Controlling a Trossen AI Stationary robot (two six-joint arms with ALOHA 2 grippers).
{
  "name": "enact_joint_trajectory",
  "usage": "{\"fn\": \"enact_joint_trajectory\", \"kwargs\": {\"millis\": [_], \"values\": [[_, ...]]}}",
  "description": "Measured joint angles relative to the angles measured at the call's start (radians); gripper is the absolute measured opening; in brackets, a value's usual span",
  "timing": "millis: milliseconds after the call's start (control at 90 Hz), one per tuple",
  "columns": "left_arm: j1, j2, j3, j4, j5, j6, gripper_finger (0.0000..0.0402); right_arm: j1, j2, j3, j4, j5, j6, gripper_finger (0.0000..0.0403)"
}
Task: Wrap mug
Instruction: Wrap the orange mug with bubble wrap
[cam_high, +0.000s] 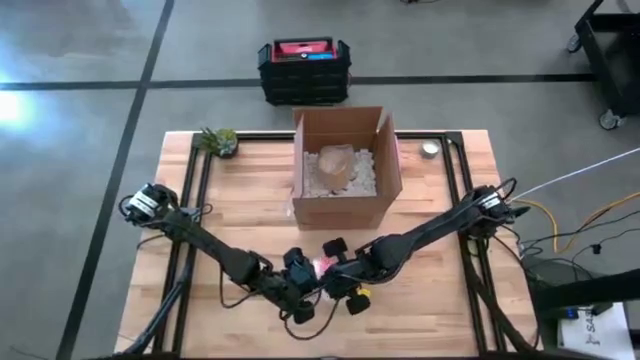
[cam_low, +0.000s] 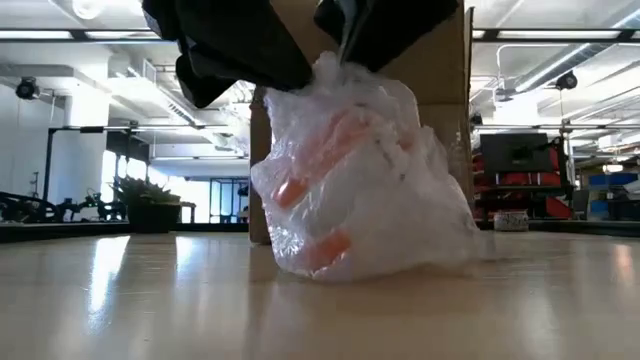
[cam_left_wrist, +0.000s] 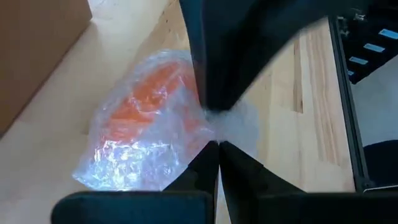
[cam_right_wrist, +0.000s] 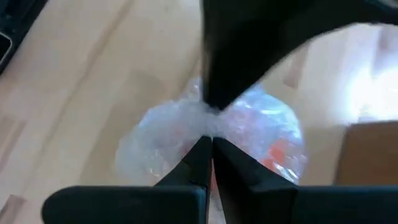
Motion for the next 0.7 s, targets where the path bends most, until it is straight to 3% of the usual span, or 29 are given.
{"fn": "enact_joint_trajectory", "kwargs": {"millis": [167,322,467,700], "values": [[-0.001,-0.054,0.001,-0.023,0.000,-0.002,0.0000,0.032,-0.013,-0.009,-0.108,-0.003,0.076,0.0002],[0.016,-0.083,0.002,-0.175,-0.012,-0.010,0.0000,0.046,-0.013,-0.072,-0.085,0.006,0.134,0.0002],[0.048,-0.028,-0.007,-0.200,-0.020,-0.014,0.0000,0.052,-0.012,-0.139,0.034,0.131,0.158,0.0002],[0.081,0.081,-0.011,-0.109,-0.017,-0.001,0.0000,0.052,-0.007,-0.152,0.123,0.132,0.130,0.0002]]}}
